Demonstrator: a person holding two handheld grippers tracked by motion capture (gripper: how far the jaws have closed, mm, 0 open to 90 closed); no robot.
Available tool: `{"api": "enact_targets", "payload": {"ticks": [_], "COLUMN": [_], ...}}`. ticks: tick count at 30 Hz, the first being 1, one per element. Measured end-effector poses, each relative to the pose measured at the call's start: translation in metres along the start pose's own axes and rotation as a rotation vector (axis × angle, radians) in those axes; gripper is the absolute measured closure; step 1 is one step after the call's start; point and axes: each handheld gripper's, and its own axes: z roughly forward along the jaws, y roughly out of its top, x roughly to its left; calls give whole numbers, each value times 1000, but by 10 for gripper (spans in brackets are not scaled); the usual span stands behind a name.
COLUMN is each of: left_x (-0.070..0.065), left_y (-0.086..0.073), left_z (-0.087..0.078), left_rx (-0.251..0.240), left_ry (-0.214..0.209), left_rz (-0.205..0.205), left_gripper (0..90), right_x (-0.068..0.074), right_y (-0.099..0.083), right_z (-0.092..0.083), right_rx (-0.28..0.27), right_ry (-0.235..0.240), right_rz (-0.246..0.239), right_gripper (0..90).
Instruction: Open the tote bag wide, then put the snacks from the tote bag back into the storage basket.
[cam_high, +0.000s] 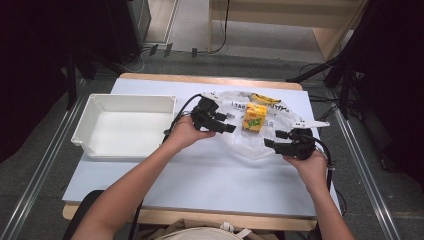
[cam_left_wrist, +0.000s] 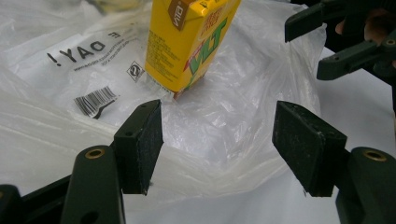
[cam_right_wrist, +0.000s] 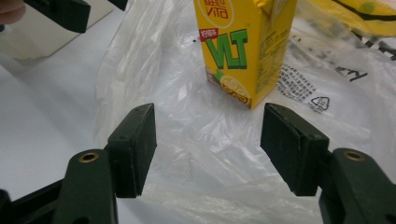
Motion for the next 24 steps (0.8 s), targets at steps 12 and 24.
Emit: {"api": "enact_targets", "payload": {"ticks": [12, 24], "left_x": [2, 6], "left_y": [7, 15], "left_z": [5, 13], "left_rx": [11, 13], "left_ry": [5, 5], "left_rz": [16, 28], "left_gripper": [340, 340], "right_x": [11, 14], "right_y": [-8, -10], "right_z": [-4, 0], "right_rx": [4, 11], "right_ry": [20, 35], "right_rz": [-3, -8], "right_gripper": [372, 372]}}
